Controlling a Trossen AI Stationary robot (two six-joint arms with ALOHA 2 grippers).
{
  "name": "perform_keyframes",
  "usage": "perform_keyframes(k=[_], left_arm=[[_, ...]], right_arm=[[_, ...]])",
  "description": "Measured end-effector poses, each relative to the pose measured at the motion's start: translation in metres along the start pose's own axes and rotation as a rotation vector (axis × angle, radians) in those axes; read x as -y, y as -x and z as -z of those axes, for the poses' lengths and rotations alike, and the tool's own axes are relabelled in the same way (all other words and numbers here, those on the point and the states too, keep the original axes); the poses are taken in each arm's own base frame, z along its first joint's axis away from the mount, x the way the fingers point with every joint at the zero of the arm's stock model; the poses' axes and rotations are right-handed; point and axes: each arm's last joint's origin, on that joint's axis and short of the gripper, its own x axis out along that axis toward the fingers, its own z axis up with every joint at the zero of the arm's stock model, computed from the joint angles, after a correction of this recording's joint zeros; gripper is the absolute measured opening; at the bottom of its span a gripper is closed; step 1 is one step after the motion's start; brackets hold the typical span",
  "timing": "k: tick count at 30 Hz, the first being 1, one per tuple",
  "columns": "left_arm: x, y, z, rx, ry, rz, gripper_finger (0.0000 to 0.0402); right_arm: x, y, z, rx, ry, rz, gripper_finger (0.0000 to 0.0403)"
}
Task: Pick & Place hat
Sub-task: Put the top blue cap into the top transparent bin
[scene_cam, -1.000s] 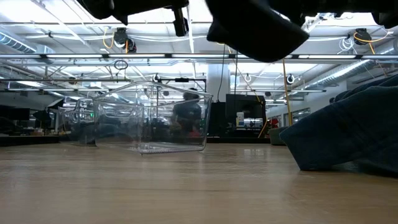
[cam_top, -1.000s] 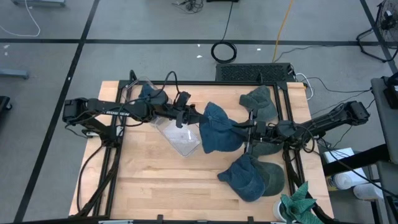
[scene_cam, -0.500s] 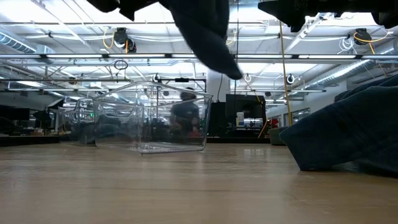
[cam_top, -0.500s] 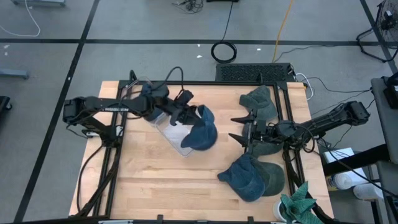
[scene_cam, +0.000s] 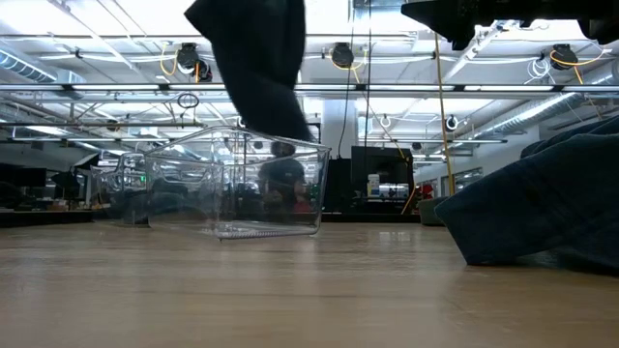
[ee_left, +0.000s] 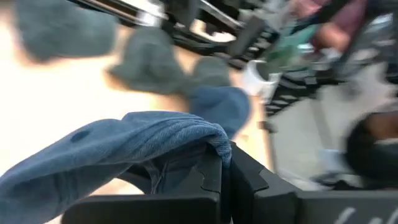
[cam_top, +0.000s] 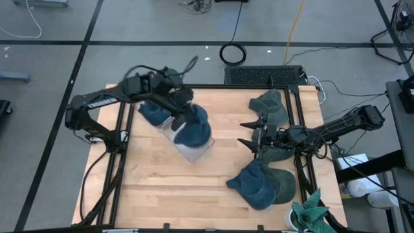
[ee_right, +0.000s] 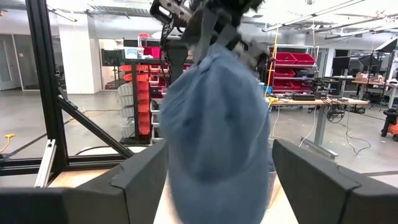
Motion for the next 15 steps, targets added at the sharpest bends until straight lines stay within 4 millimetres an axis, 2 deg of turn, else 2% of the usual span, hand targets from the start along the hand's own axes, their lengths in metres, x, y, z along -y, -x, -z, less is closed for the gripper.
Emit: perform_keyframes(k=[8,15], left_arm=[[0.029,0.054,-0.014,0.029,-0.103,-0.394,0.0003],[0.028,0.086,-0.006,-0.051,-0.134,-0.813,0.0003]], right_arm=[[0.000,0.000,0.000,0.000,0.000,0.000,0.0271],[0.000,0.000,0.000,0.000,0.000,0.000,0.0270]])
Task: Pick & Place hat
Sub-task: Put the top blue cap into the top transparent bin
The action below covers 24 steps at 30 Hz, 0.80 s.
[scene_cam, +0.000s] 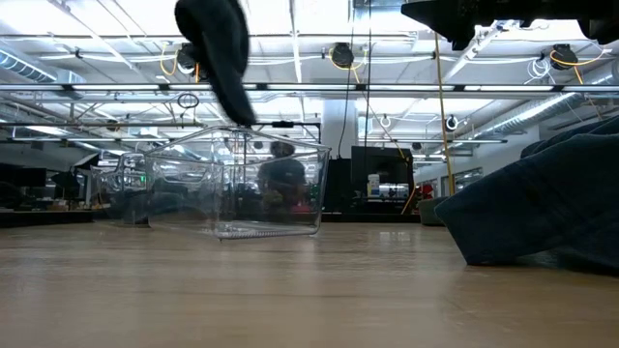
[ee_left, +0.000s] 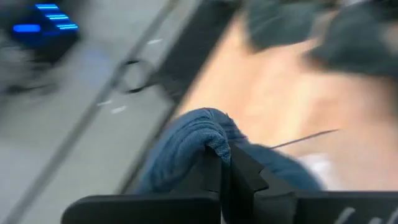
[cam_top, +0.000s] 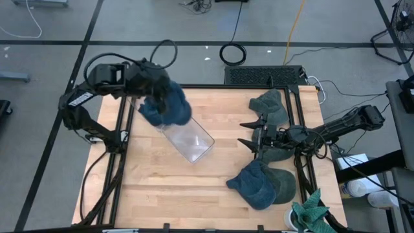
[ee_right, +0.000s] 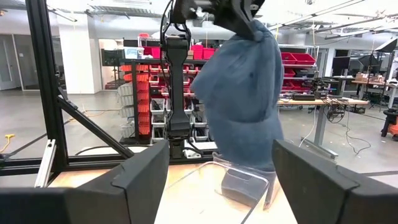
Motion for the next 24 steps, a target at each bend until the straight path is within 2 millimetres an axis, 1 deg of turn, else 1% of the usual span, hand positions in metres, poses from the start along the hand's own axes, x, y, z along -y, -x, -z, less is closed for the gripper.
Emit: perform_keyframes(k=[5,9,11,13,16,20,21,24], left_arm=[[-0.013,0.001,0.012,-0.115,-0.104,-0.248,0.0003],[-0.019,-0.002,0.017,-0.183,-0.206,-0.357,0.0003],[-0.020,-0.003,0.017,-0.205,-0.295,-0.358,0.0003],[-0.020,-0.004,0.017,-0.234,-0.443,-0.345,0.0003],[-0.018,-0.003,0.017,-0.278,-0.737,-0.299,0.0003],[-0.015,-0.003,0.017,-0.316,-1.160,-0.184,0.0013],[-0.014,-0.003,0.018,-0.317,-1.200,-0.168,0.0016],[-0.017,-0.007,0.017,-0.337,-1.212,-0.167,0.0014]], right_arm=[[0.000,0.000,0.000,0.000,0.000,0.000,0.0266],[0.000,0.000,0.000,0.000,0.000,0.000,0.0265],[0.000,0.000,0.000,0.000,0.000,0.000,0.0265],[0.000,0.000,0.000,0.000,0.000,0.000,0.0265],[0.000,0.000,0.000,0.000,0.000,0.000,0.0265],[0.000,0.000,0.000,0.000,0.000,0.000,0.0265],[0.000,0.000,0.000,-0.001,0.000,0.000,0.0265],[0.000,0.000,0.001,-0.006,0.003,0.000,0.0265]])
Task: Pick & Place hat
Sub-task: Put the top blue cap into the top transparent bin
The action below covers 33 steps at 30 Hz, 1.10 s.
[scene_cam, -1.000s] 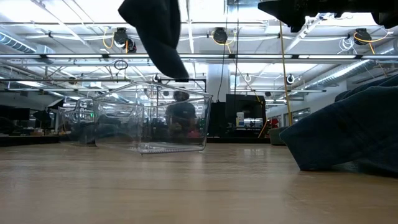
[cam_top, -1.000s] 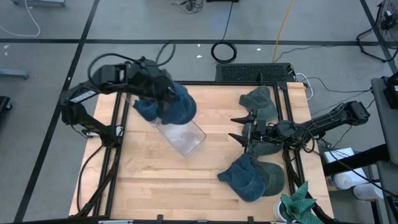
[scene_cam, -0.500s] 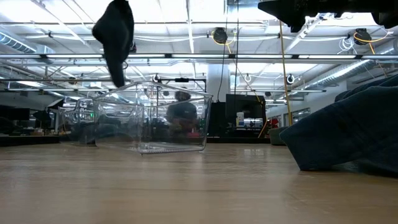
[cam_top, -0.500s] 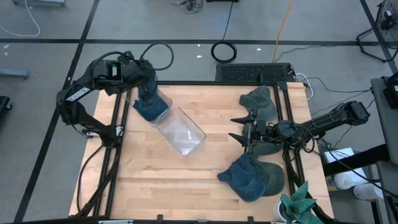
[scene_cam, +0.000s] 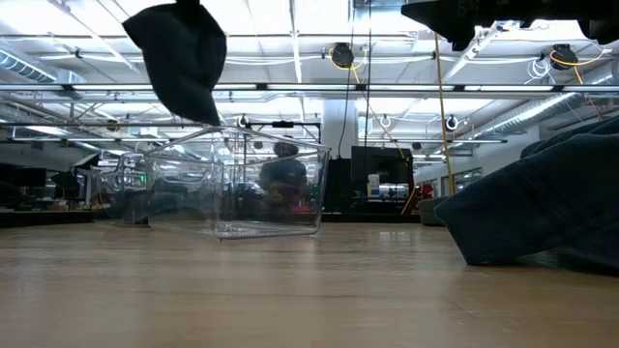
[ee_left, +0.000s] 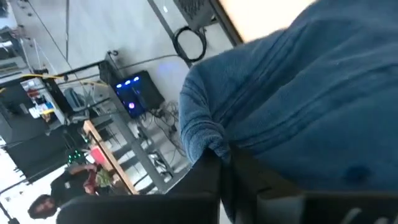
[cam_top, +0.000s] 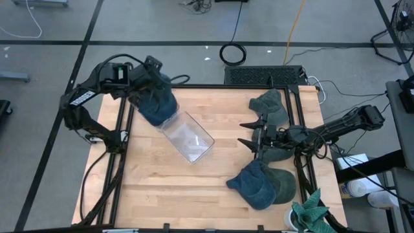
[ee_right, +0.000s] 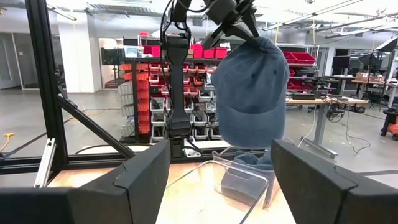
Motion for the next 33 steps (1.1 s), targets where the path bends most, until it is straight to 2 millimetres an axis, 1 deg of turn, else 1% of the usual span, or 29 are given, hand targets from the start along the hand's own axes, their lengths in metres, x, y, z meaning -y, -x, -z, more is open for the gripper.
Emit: perform_keyframes(k=[2,4,8,10,14,16,18,21,24,29,33], left_arm=[[0.001,-0.005,-0.001,-0.036,-0.037,-0.001,0.0005],[0.005,-0.010,-0.005,-0.091,-0.115,-0.005,0.0005],[0.016,-0.029,-0.014,-0.230,-0.279,0.012,0.0009],[0.023,-0.041,-0.018,-0.286,-0.329,0.033,0.0005],[0.043,-0.061,-0.029,-0.337,-0.414,0.095,0.0007],[0.052,-0.069,-0.034,-0.375,-0.454,0.101,0.0005],[0.061,-0.074,-0.039,-0.383,-0.459,0.110,0.0004],[0.071,-0.078,-0.046,-0.367,-0.444,0.128,0.0008],[0.080,-0.077,-0.052,-0.350,-0.446,0.128,0.0004],[0.090,-0.069,-0.064,-0.251,-0.433,0.160,0.0010],[0.094,-0.063,-0.070,-0.220,-0.451,0.145,0.0005]], right_arm=[[0.000,0.000,0.001,-0.008,0.004,-0.001,0.0265],[0.000,0.000,0.002,-0.017,0.008,-0.001,0.0265],[0.000,0.000,0.002,-0.017,0.008,0.000,0.0265],[0.000,0.000,0.002,-0.017,0.008,0.000,0.0265],[0.000,0.000,0.002,-0.017,0.007,0.000,0.0265],[0.000,0.000,0.002,-0.017,0.007,0.000,0.0265],[0.000,0.000,0.002,-0.017,0.008,0.000,0.0265],[0.000,0.000,0.002,-0.017,0.008,0.000,0.0265],[0.000,0.000,0.002,-0.017,0.008,0.000,0.0265],[0.000,0.000,0.002,-0.017,0.007,0.000,0.0265],[0.000,0.000,0.002,-0.017,0.007,0.000,0.0265]])
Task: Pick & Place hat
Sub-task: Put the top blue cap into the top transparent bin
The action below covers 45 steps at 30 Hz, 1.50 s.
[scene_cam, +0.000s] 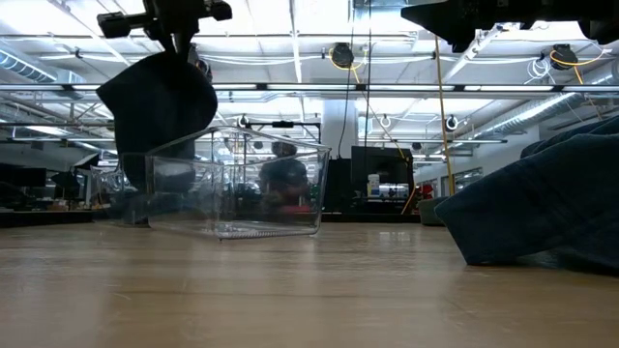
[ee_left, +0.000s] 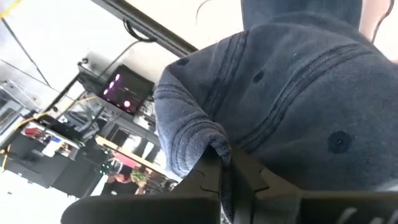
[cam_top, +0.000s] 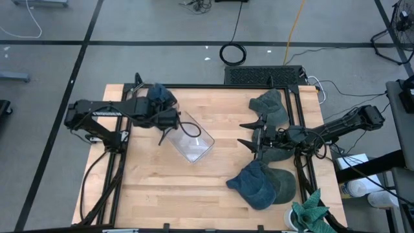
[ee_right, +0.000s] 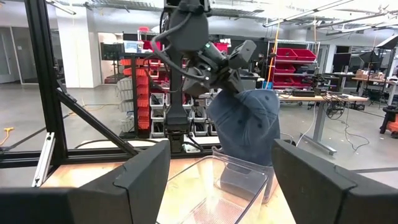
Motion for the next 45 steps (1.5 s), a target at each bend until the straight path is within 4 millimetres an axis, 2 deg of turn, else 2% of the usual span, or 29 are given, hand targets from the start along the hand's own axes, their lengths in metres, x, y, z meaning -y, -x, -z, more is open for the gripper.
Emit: perform_keyframes(k=[17,29,40,45], left_arm=[[0.001,0.007,-0.006,-0.029,-0.063,-0.069,0.0008],[0.006,0.016,-0.014,0.037,-0.060,-0.073,0.0012],[-0.002,0.000,-0.001,0.013,0.027,-0.008,0.0005],[-0.006,-0.011,0.009,-0.011,0.072,0.029,0.0015]], right_arm=[[0.000,0.000,0.000,0.000,0.000,0.001,0.0265],[0.000,0.000,0.000,0.000,0.000,0.001,0.0265],[0.000,0.000,0.000,0.000,0.000,0.000,0.0265],[0.000,0.000,0.000,-0.001,0.000,0.001,0.0265]])
